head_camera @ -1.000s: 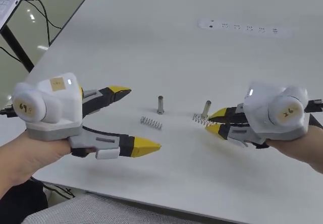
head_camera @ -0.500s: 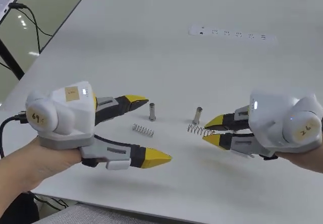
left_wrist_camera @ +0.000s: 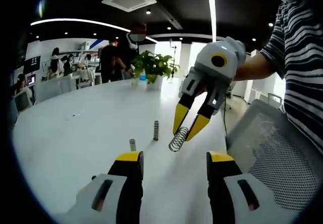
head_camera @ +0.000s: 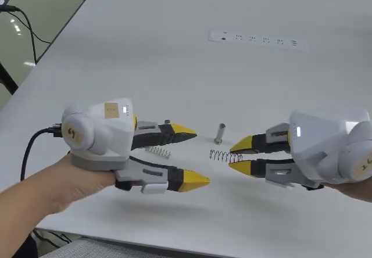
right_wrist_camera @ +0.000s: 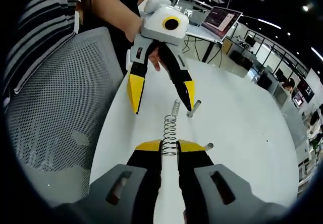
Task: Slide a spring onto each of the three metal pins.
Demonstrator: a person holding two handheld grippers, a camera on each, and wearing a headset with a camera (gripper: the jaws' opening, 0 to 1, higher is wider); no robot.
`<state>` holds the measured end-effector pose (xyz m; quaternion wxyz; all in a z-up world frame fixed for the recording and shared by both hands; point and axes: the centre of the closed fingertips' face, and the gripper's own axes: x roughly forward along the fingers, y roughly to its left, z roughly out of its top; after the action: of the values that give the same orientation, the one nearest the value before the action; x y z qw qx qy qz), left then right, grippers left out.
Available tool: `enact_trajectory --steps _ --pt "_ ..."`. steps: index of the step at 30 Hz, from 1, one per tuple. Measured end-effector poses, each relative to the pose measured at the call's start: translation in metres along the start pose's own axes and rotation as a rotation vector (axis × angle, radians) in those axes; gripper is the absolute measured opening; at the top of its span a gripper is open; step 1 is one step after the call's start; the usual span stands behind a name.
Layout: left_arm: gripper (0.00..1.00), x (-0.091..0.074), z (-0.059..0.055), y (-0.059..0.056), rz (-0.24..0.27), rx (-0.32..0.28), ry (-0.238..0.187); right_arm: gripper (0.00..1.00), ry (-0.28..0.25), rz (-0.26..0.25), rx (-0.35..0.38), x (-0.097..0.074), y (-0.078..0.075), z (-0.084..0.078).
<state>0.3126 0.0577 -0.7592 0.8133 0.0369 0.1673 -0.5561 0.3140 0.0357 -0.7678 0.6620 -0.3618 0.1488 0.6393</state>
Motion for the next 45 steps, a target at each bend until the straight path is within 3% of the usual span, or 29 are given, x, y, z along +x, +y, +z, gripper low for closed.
enact_trajectory --steps 3,6,14,28,45 --pt "0.37 0.006 0.002 -0.004 -0.019 0.001 -0.002 0.13 -0.001 0.006 -0.006 0.0 0.002 0.001" --pt "0.37 0.013 0.002 -0.005 -0.031 0.003 0.0 0.13 -0.006 0.014 -0.014 0.0 0.005 0.002" --pt "0.24 0.016 -0.005 -0.01 -0.076 -0.002 0.014 0.13 -0.01 0.037 -0.026 0.0 0.009 0.002" --pt "0.1 0.02 0.003 -0.017 -0.103 0.002 -0.006 0.13 -0.027 0.056 -0.031 -0.002 0.012 0.008" --pt "0.08 0.017 0.009 -0.022 -0.133 0.012 -0.023 0.13 -0.071 0.051 0.043 -0.005 0.015 0.012"
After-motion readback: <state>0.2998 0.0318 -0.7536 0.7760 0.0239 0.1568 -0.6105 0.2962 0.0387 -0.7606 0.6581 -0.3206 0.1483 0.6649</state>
